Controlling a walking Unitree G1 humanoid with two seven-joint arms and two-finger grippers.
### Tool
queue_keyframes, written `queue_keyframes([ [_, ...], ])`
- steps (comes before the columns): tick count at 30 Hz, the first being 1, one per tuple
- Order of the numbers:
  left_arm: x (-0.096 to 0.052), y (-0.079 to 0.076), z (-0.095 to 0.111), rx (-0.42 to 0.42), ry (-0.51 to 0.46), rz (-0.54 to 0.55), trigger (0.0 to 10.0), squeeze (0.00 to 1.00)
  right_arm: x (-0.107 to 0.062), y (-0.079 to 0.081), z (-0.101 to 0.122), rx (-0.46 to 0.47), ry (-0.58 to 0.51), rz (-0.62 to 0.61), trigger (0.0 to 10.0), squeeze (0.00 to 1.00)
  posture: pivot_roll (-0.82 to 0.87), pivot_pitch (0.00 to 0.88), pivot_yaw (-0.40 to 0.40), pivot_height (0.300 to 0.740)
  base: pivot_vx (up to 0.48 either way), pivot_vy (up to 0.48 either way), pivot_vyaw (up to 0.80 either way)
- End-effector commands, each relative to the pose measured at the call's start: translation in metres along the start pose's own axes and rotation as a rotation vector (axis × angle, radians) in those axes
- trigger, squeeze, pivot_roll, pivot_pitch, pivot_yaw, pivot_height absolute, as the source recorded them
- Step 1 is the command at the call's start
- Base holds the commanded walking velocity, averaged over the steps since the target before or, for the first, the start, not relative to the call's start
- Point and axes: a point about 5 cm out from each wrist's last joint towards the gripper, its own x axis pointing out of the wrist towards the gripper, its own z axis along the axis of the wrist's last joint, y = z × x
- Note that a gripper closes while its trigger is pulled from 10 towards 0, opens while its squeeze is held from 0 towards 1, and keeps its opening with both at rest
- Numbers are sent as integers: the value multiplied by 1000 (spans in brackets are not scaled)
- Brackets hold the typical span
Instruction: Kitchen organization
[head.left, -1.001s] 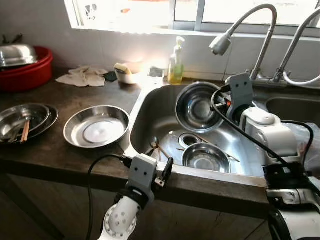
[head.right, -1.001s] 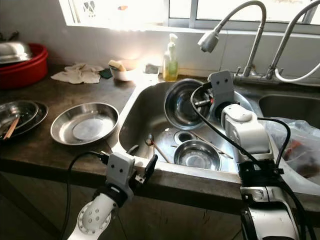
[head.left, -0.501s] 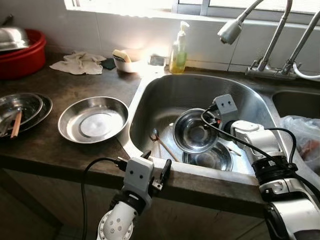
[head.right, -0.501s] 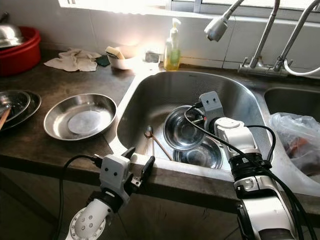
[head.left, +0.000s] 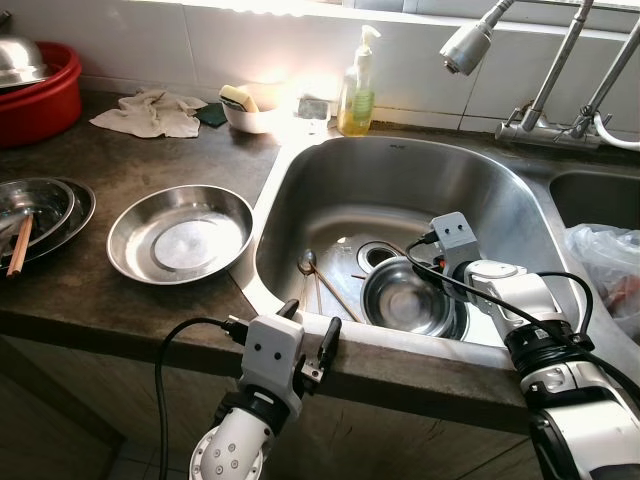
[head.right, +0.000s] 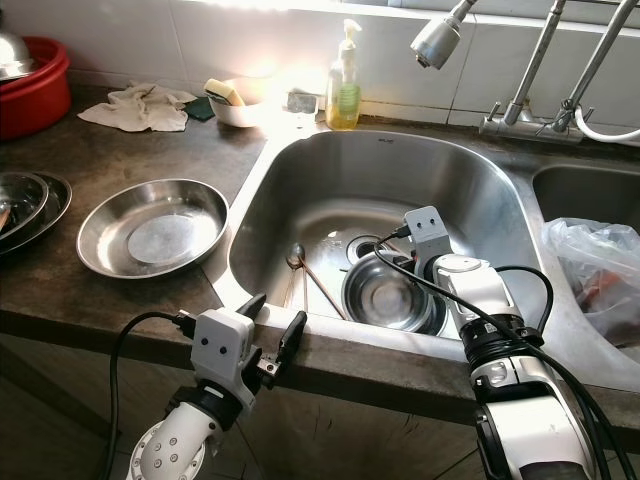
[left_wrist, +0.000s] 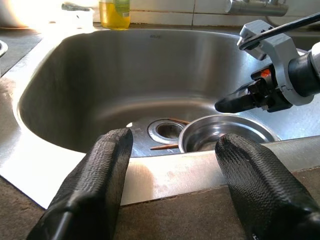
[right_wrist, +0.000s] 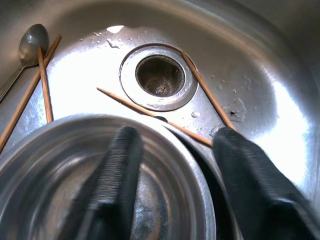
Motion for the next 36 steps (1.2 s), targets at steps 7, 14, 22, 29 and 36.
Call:
queue_keyframes([
  [7,3,0,-10,-6,50,-3,10000,0,-13,-2,21,-10,-206,-62,10000,0,149,102,-86,740,0,0,0],
  [14,12,4,-12,9,43,-4,10000,0,-46,4,47,-41,-469,-127,10000,0,123,78,-76,740,0,0,0],
  [22,19,11,-14,21,30,8,10000,0,-89,27,50,-14,-703,-124,10000,0,107,49,-55,740,0,0,0],
  [29,23,13,-15,34,26,-8,10000,0,-104,38,27,29,-747,-170,10000,0,98,25,-30,740,0,0,0],
  [36,26,17,-13,43,5,-14,10000,0,-118,52,-2,50,-735,-154,10000,0,90,13,-21,740,0,0,0],
])
